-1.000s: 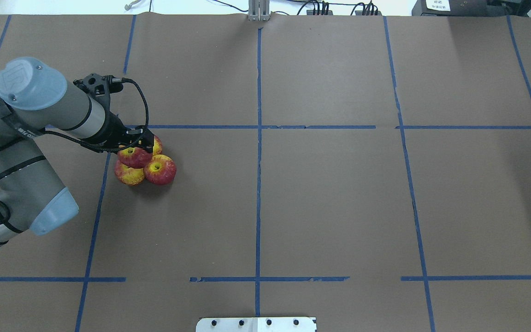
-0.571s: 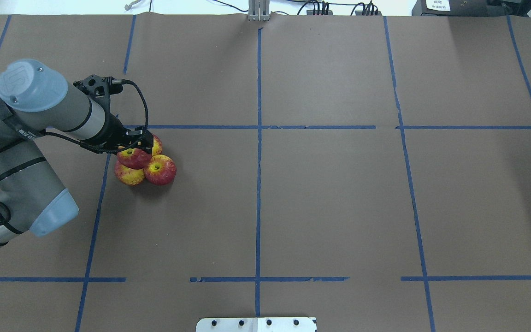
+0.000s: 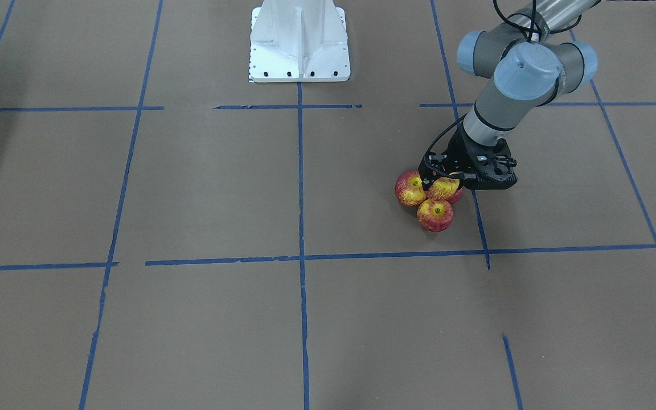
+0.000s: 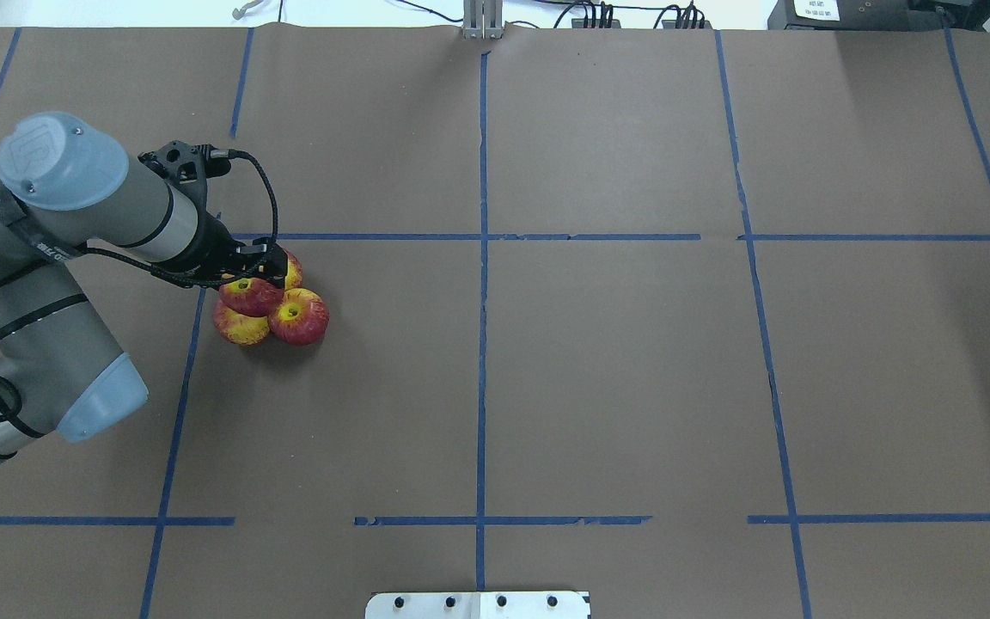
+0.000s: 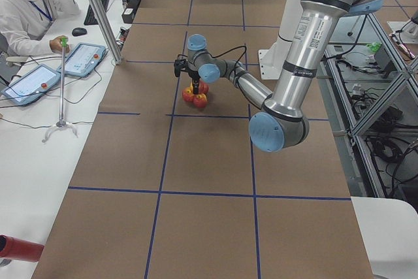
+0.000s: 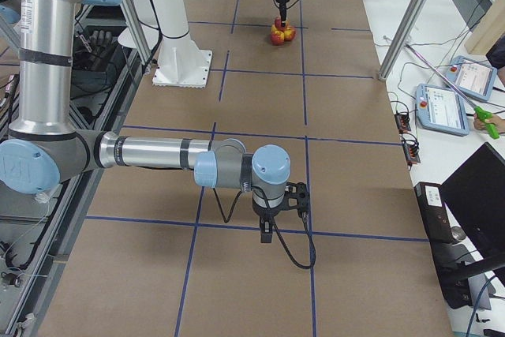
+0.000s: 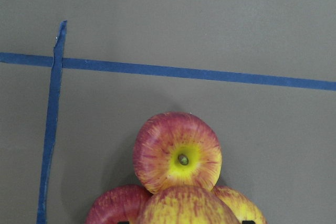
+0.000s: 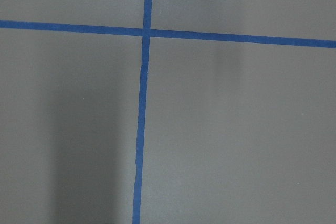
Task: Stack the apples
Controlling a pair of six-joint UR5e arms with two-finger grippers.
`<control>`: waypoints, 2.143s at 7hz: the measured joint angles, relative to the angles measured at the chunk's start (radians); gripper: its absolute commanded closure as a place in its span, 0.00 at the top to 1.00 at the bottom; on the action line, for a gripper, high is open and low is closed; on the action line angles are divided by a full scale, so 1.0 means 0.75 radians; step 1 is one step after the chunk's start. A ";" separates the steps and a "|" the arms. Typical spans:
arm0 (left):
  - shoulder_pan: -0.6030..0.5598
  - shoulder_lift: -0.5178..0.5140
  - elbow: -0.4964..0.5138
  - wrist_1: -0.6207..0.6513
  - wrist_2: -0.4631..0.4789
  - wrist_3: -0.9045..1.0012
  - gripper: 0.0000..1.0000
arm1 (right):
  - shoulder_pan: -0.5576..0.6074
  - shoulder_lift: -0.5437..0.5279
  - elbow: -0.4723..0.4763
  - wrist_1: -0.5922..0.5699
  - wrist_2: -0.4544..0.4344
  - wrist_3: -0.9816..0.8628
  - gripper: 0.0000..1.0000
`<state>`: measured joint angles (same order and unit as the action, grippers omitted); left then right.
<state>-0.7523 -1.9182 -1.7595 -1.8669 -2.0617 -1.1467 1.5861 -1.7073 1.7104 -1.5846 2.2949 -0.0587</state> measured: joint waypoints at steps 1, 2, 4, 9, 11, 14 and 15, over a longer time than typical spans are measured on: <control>0.007 -0.001 0.000 0.000 0.000 0.000 0.84 | 0.000 0.000 0.000 0.000 0.000 -0.001 1.00; 0.017 0.001 0.000 0.000 0.000 0.000 1.00 | 0.000 0.000 0.000 0.000 0.000 -0.001 1.00; 0.025 0.007 -0.006 0.000 0.000 -0.001 1.00 | 0.000 0.000 0.000 0.000 0.000 -0.001 1.00; -0.104 0.037 -0.190 0.120 -0.002 0.078 1.00 | 0.000 0.000 0.000 0.000 0.000 -0.001 1.00; -0.241 0.079 -0.286 0.209 -0.031 0.264 1.00 | 0.000 0.000 0.000 0.000 0.000 -0.001 1.00; -0.645 0.335 -0.249 0.235 -0.307 0.960 1.00 | 0.000 0.000 0.000 0.000 0.000 -0.001 1.00; -0.786 0.379 -0.180 0.281 -0.349 1.216 1.00 | 0.000 0.000 0.000 0.000 0.000 -0.001 1.00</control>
<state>-1.3421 -1.6337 -1.8947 -1.6559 -2.3237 -0.2347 1.5861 -1.7074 1.7104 -1.5847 2.2948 -0.0595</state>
